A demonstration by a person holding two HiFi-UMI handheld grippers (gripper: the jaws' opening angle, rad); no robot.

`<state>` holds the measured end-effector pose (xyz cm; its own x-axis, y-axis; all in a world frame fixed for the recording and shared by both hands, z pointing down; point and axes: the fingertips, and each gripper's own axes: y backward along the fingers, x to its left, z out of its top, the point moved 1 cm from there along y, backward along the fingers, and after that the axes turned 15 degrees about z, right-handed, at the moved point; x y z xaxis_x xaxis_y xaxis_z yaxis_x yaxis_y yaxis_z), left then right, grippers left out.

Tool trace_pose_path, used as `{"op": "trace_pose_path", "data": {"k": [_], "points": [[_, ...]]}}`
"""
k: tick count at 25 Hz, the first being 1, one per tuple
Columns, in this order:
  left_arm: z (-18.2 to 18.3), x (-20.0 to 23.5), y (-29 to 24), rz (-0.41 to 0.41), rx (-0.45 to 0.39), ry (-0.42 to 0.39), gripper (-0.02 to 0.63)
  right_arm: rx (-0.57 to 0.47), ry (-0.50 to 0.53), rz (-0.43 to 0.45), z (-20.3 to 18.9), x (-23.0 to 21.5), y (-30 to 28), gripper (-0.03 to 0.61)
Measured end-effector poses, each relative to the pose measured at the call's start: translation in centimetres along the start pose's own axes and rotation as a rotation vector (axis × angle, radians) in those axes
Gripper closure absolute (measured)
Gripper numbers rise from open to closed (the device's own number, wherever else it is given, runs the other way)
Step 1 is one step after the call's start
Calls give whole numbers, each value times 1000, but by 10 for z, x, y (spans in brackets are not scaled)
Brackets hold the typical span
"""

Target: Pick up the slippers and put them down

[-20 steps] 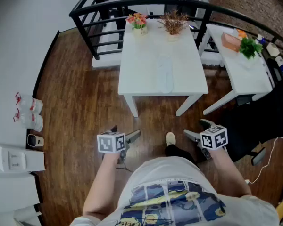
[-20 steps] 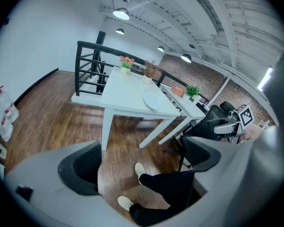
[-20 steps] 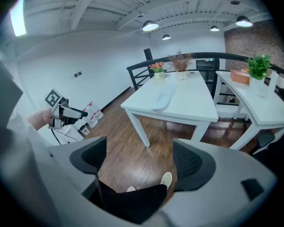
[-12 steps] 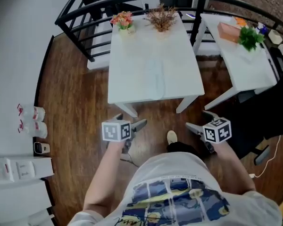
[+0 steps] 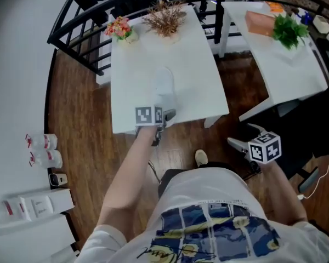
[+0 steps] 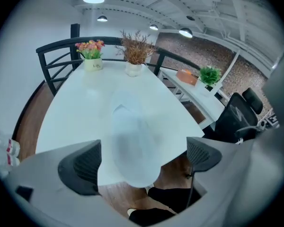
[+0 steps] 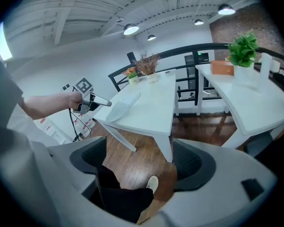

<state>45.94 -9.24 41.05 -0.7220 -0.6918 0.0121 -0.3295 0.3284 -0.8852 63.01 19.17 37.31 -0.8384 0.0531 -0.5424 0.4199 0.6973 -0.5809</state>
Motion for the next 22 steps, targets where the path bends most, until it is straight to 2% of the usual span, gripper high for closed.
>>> {"op": "trace_pose_path", "data": {"k": [3, 6, 11, 16, 17, 18, 22], "points": [[13, -6, -38, 47, 58, -18, 52, -18, -34, -6, -4, -14, 9, 120], [24, 5, -73, 139, 103, 0, 49, -52, -77, -10, -8, -27, 21, 120], [22, 22, -113, 249, 186, 2, 40, -82, -161, -10, -25, -46, 36, 120], [20, 12, -126, 245, 215, 12, 46, -90, -188, -20, -30, -63, 43, 120], [22, 11, -125, 241, 210, 9, 61, -91, -185, -16, -28, -65, 42, 120], [23, 9, -124, 233, 202, 4, 104, -91, -179, -10, -27, -65, 40, 120], [23, 8, -117, 225, 173, -6, 125, -99, -150, 18, -16, -61, 35, 120]]}}
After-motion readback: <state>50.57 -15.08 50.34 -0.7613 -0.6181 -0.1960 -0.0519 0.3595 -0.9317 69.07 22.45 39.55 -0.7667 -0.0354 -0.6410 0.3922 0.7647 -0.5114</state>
